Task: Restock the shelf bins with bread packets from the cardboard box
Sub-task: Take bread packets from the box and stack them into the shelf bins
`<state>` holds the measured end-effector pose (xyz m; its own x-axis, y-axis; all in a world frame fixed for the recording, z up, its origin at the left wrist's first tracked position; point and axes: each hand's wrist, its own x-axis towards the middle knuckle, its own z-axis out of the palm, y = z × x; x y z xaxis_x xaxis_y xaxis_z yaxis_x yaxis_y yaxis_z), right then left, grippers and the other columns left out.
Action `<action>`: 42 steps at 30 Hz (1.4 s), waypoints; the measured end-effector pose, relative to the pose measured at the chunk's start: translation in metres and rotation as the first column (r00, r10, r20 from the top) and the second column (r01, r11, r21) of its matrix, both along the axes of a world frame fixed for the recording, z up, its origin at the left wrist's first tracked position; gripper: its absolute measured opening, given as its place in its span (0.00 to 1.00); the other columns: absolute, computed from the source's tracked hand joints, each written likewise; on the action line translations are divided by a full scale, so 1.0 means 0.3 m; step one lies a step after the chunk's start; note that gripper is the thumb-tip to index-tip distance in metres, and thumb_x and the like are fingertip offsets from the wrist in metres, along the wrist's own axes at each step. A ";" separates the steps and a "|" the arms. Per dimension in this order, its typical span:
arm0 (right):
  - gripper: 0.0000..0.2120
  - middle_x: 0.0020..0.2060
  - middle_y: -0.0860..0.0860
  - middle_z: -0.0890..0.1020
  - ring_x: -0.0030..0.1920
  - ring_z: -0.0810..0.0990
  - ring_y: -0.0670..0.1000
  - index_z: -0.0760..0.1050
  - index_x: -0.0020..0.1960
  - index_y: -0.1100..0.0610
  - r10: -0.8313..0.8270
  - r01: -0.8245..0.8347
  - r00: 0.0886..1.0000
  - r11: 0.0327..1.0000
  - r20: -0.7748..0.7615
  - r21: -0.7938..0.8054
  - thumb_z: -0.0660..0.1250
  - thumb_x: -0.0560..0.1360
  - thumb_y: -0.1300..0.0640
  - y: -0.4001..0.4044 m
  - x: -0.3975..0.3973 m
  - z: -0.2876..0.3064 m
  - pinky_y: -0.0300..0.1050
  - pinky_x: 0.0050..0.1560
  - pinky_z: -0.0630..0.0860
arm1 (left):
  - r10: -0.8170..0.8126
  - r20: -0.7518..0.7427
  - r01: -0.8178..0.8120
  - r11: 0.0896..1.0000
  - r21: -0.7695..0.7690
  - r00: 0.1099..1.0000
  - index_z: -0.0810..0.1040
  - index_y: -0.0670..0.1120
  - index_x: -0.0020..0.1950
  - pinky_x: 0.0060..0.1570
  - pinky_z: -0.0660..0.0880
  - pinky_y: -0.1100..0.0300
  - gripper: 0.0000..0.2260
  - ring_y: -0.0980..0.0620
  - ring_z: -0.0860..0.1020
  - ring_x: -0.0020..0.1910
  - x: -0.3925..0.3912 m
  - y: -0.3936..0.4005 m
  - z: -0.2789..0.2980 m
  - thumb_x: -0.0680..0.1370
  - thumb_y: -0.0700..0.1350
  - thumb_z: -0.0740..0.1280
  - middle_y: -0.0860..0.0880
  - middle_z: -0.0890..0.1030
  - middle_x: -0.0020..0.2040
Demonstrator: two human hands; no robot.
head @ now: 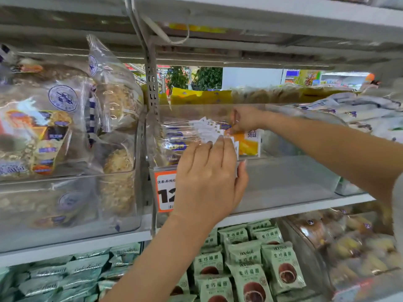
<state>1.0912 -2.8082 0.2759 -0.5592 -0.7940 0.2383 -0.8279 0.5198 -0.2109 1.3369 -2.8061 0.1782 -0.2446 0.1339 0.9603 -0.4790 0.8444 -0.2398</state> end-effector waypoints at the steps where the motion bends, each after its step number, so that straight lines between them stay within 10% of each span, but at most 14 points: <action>1: 0.20 0.36 0.49 0.73 0.43 0.73 0.52 0.69 0.46 0.56 -0.008 0.007 1.000 0.999 -0.027 -0.044 0.78 0.66 0.51 -0.008 0.000 -0.009 0.41 0.33 0.65 | -0.004 0.003 0.004 1.000 0.003 1.000 0.82 0.41 0.55 0.56 0.72 0.51 0.19 0.47 0.82 0.47 0.000 0.000 0.000 0.78 0.50 0.56 0.45 0.84 0.50; 7: 0.26 0.51 0.55 0.77 0.55 0.74 0.57 0.70 0.55 0.57 -0.055 0.059 0.975 0.998 -0.217 0.012 0.76 0.65 0.46 -0.012 -0.015 -0.028 0.47 0.53 0.66 | -0.034 0.019 0.033 0.999 0.035 0.999 0.82 0.41 0.54 0.54 0.72 0.52 0.20 0.47 0.82 0.46 0.005 0.004 0.002 0.79 0.50 0.55 0.46 0.84 0.49; 15: 0.24 0.53 0.51 0.74 0.58 0.74 0.52 0.69 0.59 0.56 0.000 0.034 0.990 0.971 0.143 -0.236 0.75 0.69 0.51 0.091 0.156 0.082 0.44 0.54 0.70 | -0.043 0.114 0.032 0.994 0.102 0.993 0.81 0.39 0.56 0.60 0.67 0.52 0.25 0.44 0.80 0.55 0.025 0.010 0.020 0.81 0.53 0.49 0.43 0.83 0.54; 20: 0.06 0.40 0.45 0.79 0.40 0.77 0.44 0.73 0.48 0.55 0.276 -0.103 0.957 0.618 0.092 -0.779 0.68 0.74 0.62 0.326 0.520 -0.013 0.38 0.44 0.73 | -0.127 0.206 0.089 0.979 0.183 0.970 0.76 0.38 0.64 0.66 0.63 0.49 0.23 0.41 0.75 0.62 0.079 0.040 0.016 0.80 0.52 0.54 0.39 0.76 0.64; 25: 0.08 0.41 0.44 0.78 0.43 0.78 0.45 0.72 0.46 0.49 0.260 -0.106 0.966 0.459 0.019 -0.882 0.64 0.76 0.62 0.603 0.843 -0.388 0.37 0.46 0.73 | -0.249 0.272 0.178 0.949 0.260 0.930 0.65 0.39 0.73 0.73 0.53 0.45 0.25 0.44 0.58 0.75 0.263 0.150 -0.232 0.80 0.51 0.54 0.41 0.63 0.74; 34: 0.12 0.39 0.46 0.77 0.39 0.76 0.43 0.69 0.49 0.45 0.020 0.126 0.834 0.966 0.552 -0.225 0.65 0.75 0.62 0.822 1.015 -1.234 0.44 0.44 0.76 | -0.385 0.671 -0.161 0.783 0.601 0.634 0.79 0.46 0.53 0.52 0.74 0.52 0.14 0.47 0.79 0.49 0.619 0.327 -0.959 0.76 0.47 0.56 0.48 0.81 0.49; 42: 0.04 0.46 0.51 0.78 0.46 0.77 0.52 0.71 0.53 0.56 -0.156 -0.115 0.681 0.942 0.715 0.315 0.61 0.78 0.58 0.907 1.123 -1.567 0.49 0.51 0.76 | -0.551 0.738 -0.700 0.344 0.626 0.389 0.70 0.49 0.63 0.57 0.73 0.50 0.14 0.46 0.74 0.61 0.847 0.370 -1.293 0.78 0.45 0.61 0.48 0.75 0.62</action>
<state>1.4280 -2.5361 -0.1942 -0.4622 -0.7315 -0.5013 -0.4710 0.6814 -0.5602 1.5909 -2.6951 -0.2097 -0.7642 -0.5487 -0.3390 -0.6336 0.7370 0.2353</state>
